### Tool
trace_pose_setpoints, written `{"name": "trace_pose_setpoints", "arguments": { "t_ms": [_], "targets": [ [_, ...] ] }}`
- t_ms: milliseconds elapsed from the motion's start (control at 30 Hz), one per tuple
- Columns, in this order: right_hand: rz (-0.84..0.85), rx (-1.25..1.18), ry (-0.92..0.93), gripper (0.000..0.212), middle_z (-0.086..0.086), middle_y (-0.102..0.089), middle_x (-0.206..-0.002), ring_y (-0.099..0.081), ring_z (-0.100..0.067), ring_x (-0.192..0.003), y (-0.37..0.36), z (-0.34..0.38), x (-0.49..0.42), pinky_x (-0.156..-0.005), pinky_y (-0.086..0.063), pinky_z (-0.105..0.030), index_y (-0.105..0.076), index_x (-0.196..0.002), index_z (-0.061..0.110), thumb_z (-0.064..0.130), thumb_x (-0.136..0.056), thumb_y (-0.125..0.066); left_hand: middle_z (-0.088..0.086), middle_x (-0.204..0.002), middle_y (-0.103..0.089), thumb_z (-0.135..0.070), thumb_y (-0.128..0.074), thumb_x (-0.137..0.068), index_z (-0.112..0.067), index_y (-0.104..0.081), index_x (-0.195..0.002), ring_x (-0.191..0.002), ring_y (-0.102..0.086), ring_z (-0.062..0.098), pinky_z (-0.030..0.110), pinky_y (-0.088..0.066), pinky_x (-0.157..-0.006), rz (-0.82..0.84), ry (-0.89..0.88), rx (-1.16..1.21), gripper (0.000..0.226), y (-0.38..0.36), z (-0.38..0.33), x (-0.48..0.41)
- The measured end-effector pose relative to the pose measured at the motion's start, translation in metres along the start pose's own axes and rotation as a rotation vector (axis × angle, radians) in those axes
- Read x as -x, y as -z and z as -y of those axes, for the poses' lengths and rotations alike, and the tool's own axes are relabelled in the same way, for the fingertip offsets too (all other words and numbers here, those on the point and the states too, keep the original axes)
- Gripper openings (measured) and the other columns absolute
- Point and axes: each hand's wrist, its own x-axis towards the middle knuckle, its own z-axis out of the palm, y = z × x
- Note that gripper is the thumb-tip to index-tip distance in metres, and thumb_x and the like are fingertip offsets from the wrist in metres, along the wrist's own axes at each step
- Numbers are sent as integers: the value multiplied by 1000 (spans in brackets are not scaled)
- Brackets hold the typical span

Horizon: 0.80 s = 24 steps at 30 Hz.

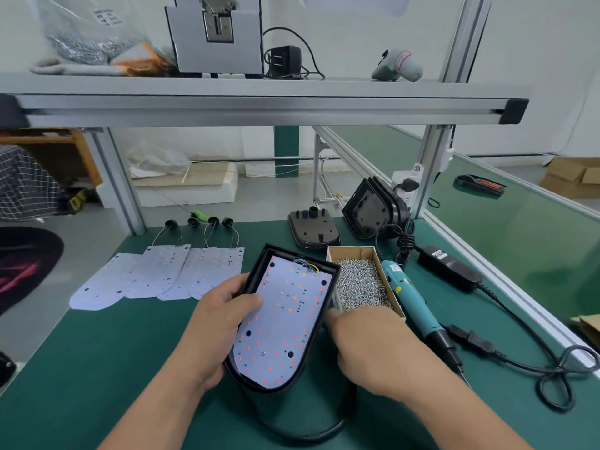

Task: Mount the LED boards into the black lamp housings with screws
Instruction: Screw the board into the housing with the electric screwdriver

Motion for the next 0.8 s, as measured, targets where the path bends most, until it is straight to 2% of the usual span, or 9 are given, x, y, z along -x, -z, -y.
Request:
{"name": "trace_pose_setpoints", "arguments": {
  "t_ms": [67,133,233,367,467,567,633,733,800],
  "targets": [
    [-54,-302,-43,9,2,-53,-71,-60,-33,-78,2,-8,-1,-62,-40,-36,-51,-96,24,17,-91,-53,14,-117,-79,-21,-67,-81,-26,-80,-113,-101,-78,37,49,-64,-86,33,-17,11,35,1,1,0],
    [-117,-799,-99,20,1,-70,-70,-67,-24,-70,6,-21,-4,-64,-50,-31,-59,-84,24,8,-94,-52,12,-119,-79,-21,-68,-83,-27,-80,-116,-101,-78,34,43,-65,-84,64,-42,27,35,0,3,0],
    [-165,-1469,-106,23,-14,-73,-83,-65,-23,-66,6,-32,-7,-65,-58,-30,-71,-101,6,-5,-100,-51,9,-121,-79,-22,-70,-83,-28,-80,-117,-104,-78,29,37,-64,-85,95,-87,20,35,-6,8,0],
    [-195,-1864,-165,29,-13,-71,-82,-58,-23,-56,1,-35,-15,-50,-51,-27,-82,-107,11,6,-96,-55,7,-126,-78,-30,-75,-83,-29,-78,-121,-113,-76,30,37,-63,-92,157,-109,-16,38,-11,15,0],
    [-114,-1987,-142,46,-17,-73,-91,-61,-23,-55,0,-41,-18,-45,-47,-27,-79,-117,6,42,-99,-57,4,-127,-78,-25,-70,-89,-32,-77,-124,-116,-75,28,40,-62,-98,175,-124,-60,36,-7,15,-2],
    [-45,-1760,-86,70,-13,-74,-95,-62,-30,-69,1,-40,-12,-51,-49,-30,-79,-117,16,75,-84,-58,-1,-125,-78,-25,-66,-92,-39,-76,-126,-114,-75,22,37,-62,-98,195,-163,-172,38,-8,15,0],
    [-79,-1565,-52,57,-12,-78,-107,-67,-34,-90,0,-38,-8,-66,-57,-45,-76,-122,24,62,-79,-71,-4,-124,-78,-25,-65,-92,-42,-75,-125,-114,-75,18,29,-61,-93,224,-190,-245,38,-11,17,1],
    [-119,-1412,37,34,-14,-75,-122,-71,-38,-110,-1,-37,-4,-92,-53,-68,-74,-124,29,30,-90,-70,-4,-126,-78,-25,-67,-91,-42,-75,-124,-117,-74,19,31,-60,-95,246,-185,-239,39,-14,21,1],
    [-126,-1394,17,30,-6,-77,-112,-72,-29,-95,4,-38,-2,-78,-60,-57,-74,-120,32,29,-91,-67,0,-132,-75,-34,-69,-93,-37,-74,-130,-122,-72,23,33,-61,-97,270,-166,-116,38,-14,22,2]
  ]
}}
